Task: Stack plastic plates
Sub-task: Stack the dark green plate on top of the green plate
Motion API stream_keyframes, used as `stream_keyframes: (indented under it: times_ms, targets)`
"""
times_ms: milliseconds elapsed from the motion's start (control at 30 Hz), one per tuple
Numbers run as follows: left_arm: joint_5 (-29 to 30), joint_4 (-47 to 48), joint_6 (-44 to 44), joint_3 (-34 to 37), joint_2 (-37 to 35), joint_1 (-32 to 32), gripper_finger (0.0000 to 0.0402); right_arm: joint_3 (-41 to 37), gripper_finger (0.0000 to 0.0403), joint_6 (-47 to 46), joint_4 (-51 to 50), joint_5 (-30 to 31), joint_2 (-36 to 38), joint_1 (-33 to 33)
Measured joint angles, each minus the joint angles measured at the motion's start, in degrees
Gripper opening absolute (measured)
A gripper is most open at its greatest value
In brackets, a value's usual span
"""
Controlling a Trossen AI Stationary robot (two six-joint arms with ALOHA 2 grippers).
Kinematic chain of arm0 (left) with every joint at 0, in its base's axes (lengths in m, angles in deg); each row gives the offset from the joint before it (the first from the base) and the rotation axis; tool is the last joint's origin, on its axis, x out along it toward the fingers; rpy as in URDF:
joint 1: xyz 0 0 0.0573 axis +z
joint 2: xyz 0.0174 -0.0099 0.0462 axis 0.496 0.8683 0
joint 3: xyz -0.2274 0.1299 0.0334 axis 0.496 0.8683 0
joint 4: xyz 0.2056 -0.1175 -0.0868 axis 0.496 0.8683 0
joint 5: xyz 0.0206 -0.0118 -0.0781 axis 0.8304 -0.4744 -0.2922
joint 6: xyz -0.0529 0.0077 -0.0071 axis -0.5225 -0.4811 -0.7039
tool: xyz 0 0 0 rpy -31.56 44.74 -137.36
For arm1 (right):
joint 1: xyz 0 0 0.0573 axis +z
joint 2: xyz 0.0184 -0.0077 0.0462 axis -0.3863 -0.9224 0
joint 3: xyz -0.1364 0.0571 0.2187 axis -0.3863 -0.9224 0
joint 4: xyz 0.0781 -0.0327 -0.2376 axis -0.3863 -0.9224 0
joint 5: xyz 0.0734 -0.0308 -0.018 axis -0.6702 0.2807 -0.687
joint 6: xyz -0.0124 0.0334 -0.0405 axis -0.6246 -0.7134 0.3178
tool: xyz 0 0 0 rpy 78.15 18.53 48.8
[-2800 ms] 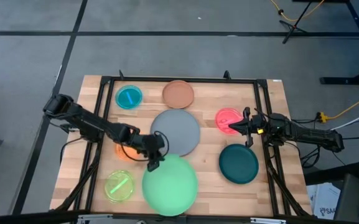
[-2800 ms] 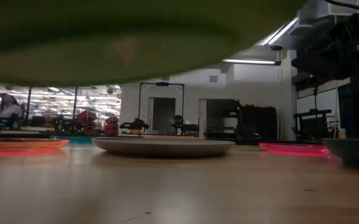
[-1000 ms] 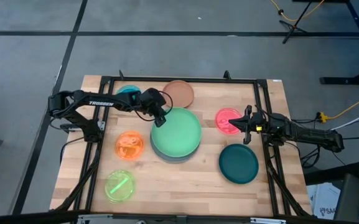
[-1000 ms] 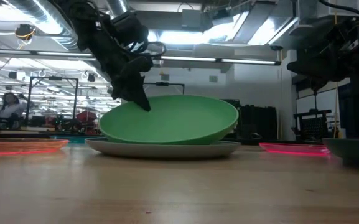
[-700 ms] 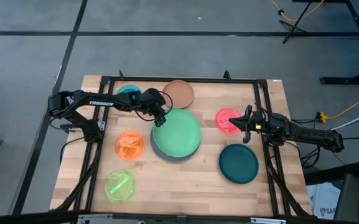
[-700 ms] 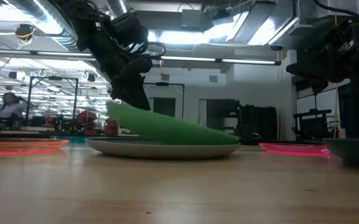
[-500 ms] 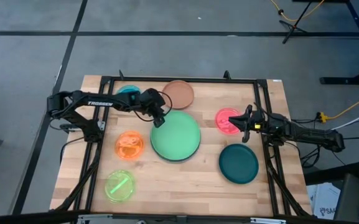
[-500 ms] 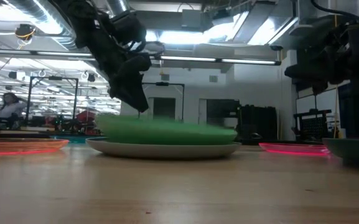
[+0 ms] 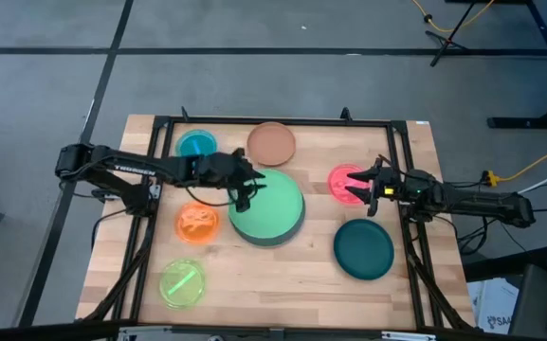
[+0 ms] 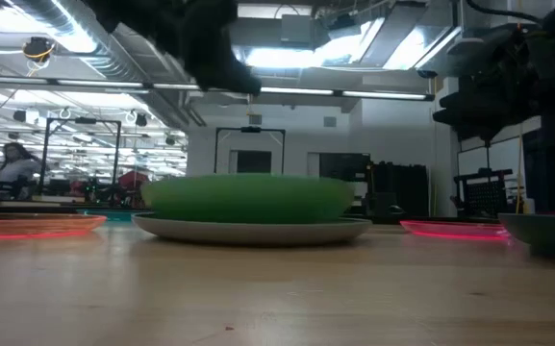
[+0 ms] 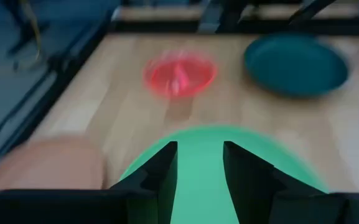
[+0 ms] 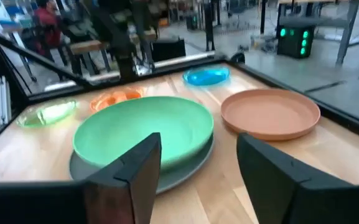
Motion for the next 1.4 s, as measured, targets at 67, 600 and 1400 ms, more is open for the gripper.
stream_keyframes:
  times_ms: [67, 600, 1400]
  targets:
    - [0.02, -4.89, 1.2, 1.77, -0.02, -2.01, 0.0122, 1.76, 0.0201, 0.02, -0.72, -0.3, -2.86, 0.0]
    - [0.11, -51.44, 1.33, 28.38, -2.45, -10.32, 0.0122, 19.26, 0.0189, 0.2, -11.21, -2.47, -25.35, 0.0]
    - [-0.15, -54.14, 0.96, 31.05, -2.58, -10.46, 0.0122, 28.08, 0.0188, -5.87, -21.09, -12.47, -44.13, 7.2]
